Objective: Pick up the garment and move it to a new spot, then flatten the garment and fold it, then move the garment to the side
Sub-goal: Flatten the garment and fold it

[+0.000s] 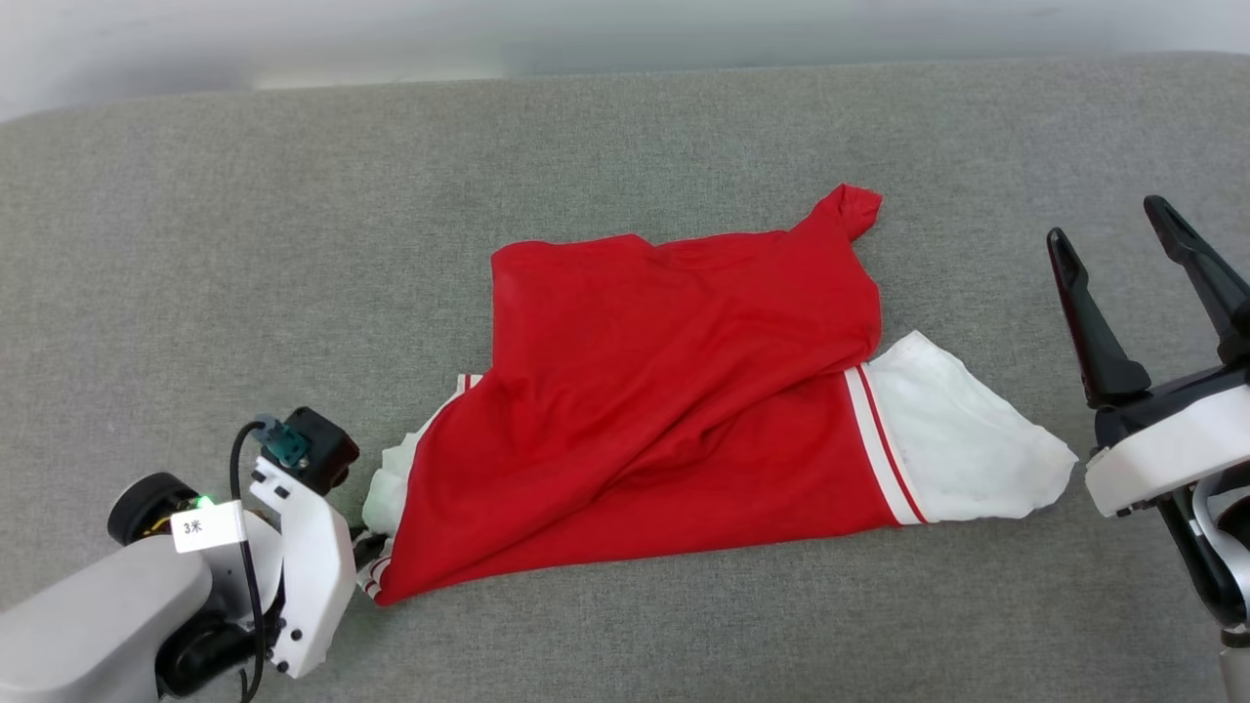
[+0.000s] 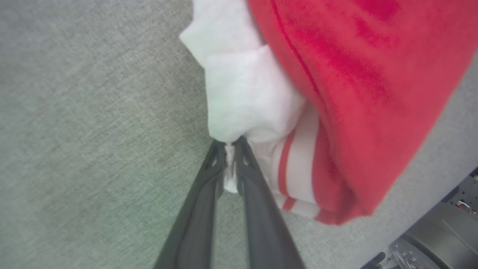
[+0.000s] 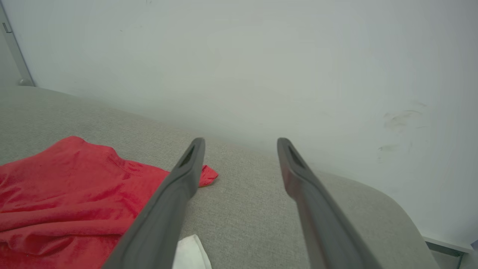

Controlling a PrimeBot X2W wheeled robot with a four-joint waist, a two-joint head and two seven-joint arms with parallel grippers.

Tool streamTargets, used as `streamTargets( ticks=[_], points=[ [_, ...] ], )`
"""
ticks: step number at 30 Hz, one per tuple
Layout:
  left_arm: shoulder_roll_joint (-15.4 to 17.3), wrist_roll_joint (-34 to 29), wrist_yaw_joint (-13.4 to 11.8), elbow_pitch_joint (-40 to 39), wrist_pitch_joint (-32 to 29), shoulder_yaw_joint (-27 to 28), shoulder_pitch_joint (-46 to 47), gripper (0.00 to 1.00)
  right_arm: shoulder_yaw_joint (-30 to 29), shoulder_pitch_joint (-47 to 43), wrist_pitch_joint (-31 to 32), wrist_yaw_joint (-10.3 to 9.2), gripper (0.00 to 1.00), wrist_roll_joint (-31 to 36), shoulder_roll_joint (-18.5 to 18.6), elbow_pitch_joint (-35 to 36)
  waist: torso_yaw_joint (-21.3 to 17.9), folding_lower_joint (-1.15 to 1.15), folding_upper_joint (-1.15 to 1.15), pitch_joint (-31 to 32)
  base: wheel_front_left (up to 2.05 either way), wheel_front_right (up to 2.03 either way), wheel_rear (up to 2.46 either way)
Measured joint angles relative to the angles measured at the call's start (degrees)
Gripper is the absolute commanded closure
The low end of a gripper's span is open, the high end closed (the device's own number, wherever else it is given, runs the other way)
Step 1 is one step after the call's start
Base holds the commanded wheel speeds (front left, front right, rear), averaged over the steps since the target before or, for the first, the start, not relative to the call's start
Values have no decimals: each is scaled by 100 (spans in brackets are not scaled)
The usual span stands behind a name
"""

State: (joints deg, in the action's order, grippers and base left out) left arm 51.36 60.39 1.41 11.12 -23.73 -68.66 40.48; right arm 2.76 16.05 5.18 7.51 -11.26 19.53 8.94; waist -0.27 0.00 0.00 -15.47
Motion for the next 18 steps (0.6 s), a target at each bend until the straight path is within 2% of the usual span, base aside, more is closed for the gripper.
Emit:
streamTargets(
  ticks=[4,8,11,13,18],
  points=[
    [58,-192,-67,-14,181,146,236,0,-37,-28,33,-1,0,-15,24,23,-5,0,0,76,0,0,0],
    [216,-377,-94,-287,220,491,927,0,-40,-37,34,0,0,-16,19,62,-51,0,0,91,0,0,0],
    [211,-466,-97,-417,102,689,1422,0,-29,-35,30,0,0,-22,0,83,-106,0,0,34,0,0,0],
    [144,-531,-92,-458,-45,772,1750,0,-4,-18,11,-1,0,-22,-12,90,-159,0,0,-15,0,0,0],
    [-320,-504,71,-328,-608,747,2330,0,75,119,-16,0,0,-11,-35,71,-325,0,0,-171,0,0,0]
  ],
)
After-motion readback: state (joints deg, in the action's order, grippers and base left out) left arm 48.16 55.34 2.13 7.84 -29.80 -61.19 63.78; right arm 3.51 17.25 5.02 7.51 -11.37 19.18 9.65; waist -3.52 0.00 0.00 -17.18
